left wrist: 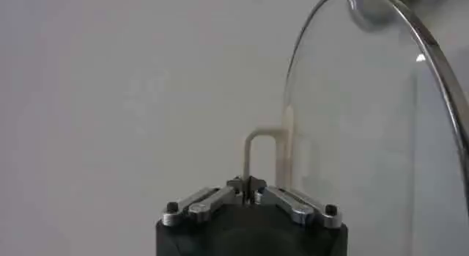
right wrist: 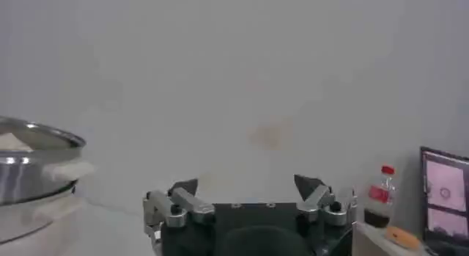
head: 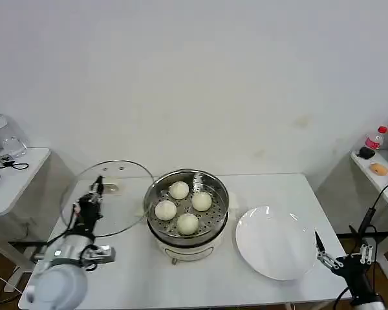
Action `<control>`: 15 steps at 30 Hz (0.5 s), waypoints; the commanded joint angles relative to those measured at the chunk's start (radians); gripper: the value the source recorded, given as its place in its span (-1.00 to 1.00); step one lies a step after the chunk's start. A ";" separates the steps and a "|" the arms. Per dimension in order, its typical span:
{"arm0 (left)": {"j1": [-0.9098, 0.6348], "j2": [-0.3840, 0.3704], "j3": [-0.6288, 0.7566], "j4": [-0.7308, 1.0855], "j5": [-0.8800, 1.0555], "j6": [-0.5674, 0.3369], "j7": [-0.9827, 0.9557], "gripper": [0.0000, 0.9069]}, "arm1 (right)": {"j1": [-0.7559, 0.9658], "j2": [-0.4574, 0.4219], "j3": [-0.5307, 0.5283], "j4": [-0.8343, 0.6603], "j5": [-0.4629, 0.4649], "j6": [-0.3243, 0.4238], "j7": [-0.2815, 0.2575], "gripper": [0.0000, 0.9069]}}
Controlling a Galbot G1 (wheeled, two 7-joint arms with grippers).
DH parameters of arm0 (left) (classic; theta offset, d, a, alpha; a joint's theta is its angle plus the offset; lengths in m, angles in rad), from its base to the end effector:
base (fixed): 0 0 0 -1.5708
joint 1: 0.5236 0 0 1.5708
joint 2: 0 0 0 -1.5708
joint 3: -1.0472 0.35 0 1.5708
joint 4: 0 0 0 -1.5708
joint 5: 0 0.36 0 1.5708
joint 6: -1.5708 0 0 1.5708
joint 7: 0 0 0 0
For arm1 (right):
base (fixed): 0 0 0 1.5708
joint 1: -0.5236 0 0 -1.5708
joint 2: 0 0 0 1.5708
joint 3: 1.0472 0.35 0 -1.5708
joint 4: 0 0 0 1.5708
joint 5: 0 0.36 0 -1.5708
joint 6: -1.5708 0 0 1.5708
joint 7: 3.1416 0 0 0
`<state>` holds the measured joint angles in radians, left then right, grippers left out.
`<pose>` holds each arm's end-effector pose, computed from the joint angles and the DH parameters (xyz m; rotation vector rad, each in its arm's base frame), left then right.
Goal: Take steamed baozi put them in steamer then cover it.
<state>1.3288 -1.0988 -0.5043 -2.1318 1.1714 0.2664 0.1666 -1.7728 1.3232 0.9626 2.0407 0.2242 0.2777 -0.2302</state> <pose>0.2528 0.0668 -0.2228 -0.0684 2.1982 2.1951 0.1192 -0.1781 -0.3034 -0.0293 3.0382 -0.4077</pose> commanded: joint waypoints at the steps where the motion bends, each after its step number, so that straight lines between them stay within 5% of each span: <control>1: -0.182 -0.230 0.272 0.058 0.191 0.086 0.135 -1.00 | 0.000 0.019 -0.018 -0.003 -0.057 -0.002 0.002 1.00; 15: -0.220 -0.421 0.348 0.160 0.475 0.074 0.171 -1.00 | 0.003 0.028 -0.061 -0.015 -0.057 0.000 0.002 1.00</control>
<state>1.1644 -1.3496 -0.2551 -2.0335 1.4054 0.3357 0.2969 -1.7689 1.3477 0.9209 2.0280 0.1677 0.2821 -0.2280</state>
